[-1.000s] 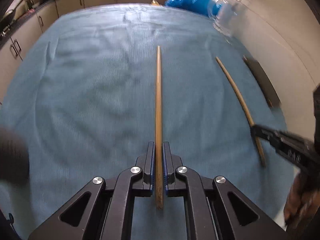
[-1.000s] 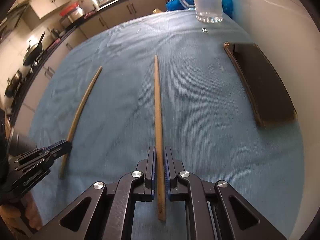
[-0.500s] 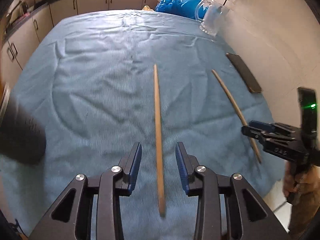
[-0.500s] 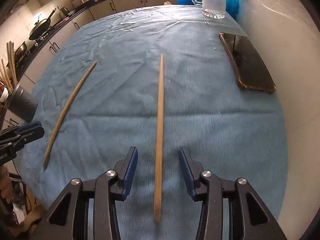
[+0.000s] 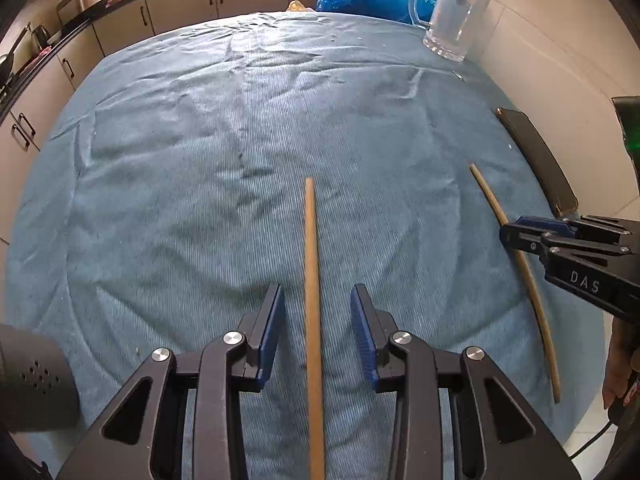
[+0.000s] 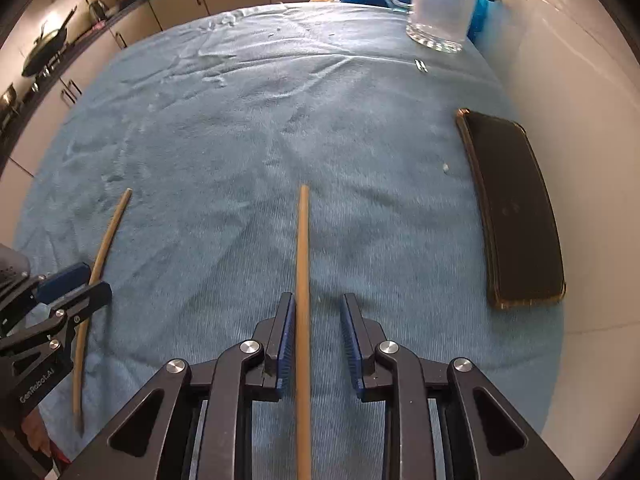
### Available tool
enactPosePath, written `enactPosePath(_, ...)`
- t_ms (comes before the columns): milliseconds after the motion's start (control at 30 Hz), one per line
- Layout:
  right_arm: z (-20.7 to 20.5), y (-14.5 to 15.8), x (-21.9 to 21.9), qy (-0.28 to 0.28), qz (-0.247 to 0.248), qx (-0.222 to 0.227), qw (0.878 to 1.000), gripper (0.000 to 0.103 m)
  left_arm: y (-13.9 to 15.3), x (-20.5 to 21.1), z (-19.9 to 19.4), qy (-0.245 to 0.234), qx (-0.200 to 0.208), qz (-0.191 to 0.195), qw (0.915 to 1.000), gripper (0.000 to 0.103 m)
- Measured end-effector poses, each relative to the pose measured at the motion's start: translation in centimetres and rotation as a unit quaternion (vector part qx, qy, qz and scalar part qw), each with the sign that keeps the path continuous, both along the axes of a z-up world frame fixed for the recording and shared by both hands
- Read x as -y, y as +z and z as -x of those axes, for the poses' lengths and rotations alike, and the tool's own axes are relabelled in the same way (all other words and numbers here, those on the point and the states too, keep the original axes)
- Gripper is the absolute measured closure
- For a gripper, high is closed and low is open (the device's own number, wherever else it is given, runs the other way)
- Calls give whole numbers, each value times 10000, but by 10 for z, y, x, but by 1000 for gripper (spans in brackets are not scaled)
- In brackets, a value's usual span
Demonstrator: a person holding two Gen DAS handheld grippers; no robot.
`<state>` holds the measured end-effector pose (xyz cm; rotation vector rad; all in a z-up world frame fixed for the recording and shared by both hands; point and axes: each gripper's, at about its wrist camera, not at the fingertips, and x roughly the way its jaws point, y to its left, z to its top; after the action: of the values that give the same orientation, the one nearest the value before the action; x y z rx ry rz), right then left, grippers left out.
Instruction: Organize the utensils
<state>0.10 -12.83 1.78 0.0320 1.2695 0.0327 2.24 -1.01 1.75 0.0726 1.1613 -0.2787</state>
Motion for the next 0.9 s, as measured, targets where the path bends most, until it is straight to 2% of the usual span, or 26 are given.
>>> enactPosePath(167, -7, -1, -3, 3, 103, -101, 9999, 78, -3, 3, -6, 55, 54, 54, 10000, 70)
enactPosePath(200, -6, -1, -4, 11, 106, -81, 9999, 83, -2, 2, -2, 28, 89, 40, 9999, 70)
enactPosePath(233, -4, 0, -5, 6, 120, -54, 9999, 88, -1, -1, 2, 1, 129, 26, 9999, 89)
enactPosePath(267, -1, 0, -7, -4, 142, -21, 9999, 95, -1, -4, 8, 8, 116, 66, 9999, 97)
enactPosePath(333, 2, 0, -8, -38, 64, 81, 9999, 95, 2, -13, 13, 123, 87, 304, 9994, 97)
enactPosePath(567, 34, 28, -5, -92, -613, 896, 9940, 96, 42, -36, 55, 204, 687, 772, 9944, 97)
enactPosePath(900, 86, 82, -25, 64, -967, 1913, 9767, 96, 90, -55, 113, 390, 1758, 970, 9789, 97)
